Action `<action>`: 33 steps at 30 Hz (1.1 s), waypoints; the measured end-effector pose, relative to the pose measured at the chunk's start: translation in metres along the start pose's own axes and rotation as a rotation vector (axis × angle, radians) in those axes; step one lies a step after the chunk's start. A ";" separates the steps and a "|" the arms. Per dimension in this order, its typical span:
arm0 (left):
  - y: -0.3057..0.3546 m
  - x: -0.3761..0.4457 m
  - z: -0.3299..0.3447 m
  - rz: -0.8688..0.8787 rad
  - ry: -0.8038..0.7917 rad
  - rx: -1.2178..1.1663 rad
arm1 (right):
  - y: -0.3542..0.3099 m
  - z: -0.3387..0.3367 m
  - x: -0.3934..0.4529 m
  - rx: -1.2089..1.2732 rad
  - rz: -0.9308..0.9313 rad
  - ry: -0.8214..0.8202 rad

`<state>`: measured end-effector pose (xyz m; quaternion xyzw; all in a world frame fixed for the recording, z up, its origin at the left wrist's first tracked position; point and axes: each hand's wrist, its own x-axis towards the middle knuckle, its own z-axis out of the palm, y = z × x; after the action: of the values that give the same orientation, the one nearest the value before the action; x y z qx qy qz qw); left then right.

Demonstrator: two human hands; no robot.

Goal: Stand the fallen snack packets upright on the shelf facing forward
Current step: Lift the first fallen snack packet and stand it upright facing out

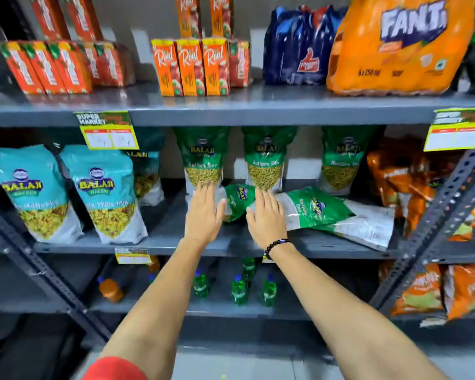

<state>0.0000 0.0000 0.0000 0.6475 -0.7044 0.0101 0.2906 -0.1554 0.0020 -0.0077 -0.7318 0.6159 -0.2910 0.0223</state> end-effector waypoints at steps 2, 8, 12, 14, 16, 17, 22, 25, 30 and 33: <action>-0.012 0.016 0.010 -0.037 -0.061 0.063 | -0.001 0.016 0.015 0.035 0.054 -0.042; -0.043 0.079 0.036 -0.148 -0.247 0.109 | 0.004 0.050 0.064 0.052 0.140 -0.123; -0.048 0.110 0.045 -0.223 -0.330 0.108 | 0.015 0.065 0.095 -0.104 0.167 -0.223; -0.052 0.125 0.053 -0.258 -0.365 0.087 | 0.019 0.073 0.105 -0.203 0.136 -0.248; -0.057 0.136 0.060 -0.311 -0.426 0.061 | 0.021 0.077 0.109 -0.273 0.095 -0.268; -0.060 0.141 0.064 -0.328 -0.454 0.052 | 0.022 0.078 0.110 -0.299 0.078 -0.286; -0.066 0.152 0.081 -0.358 -0.562 0.060 | 0.033 0.077 0.113 -0.345 -0.041 -0.228; -0.064 0.151 0.081 -0.367 -0.585 0.112 | 0.041 0.076 0.111 -0.312 -0.104 -0.230; -0.077 0.139 0.084 -0.376 -0.496 0.109 | 0.053 0.072 0.105 -0.313 -0.159 -0.207; -0.080 0.120 0.078 -0.345 -0.347 0.023 | 0.046 0.064 0.099 -0.377 -0.227 -0.106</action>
<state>0.0438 -0.1521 -0.0434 0.7535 -0.6227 -0.1430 0.1551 -0.1603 -0.1206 -0.0399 -0.8019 0.5710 -0.1326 -0.1157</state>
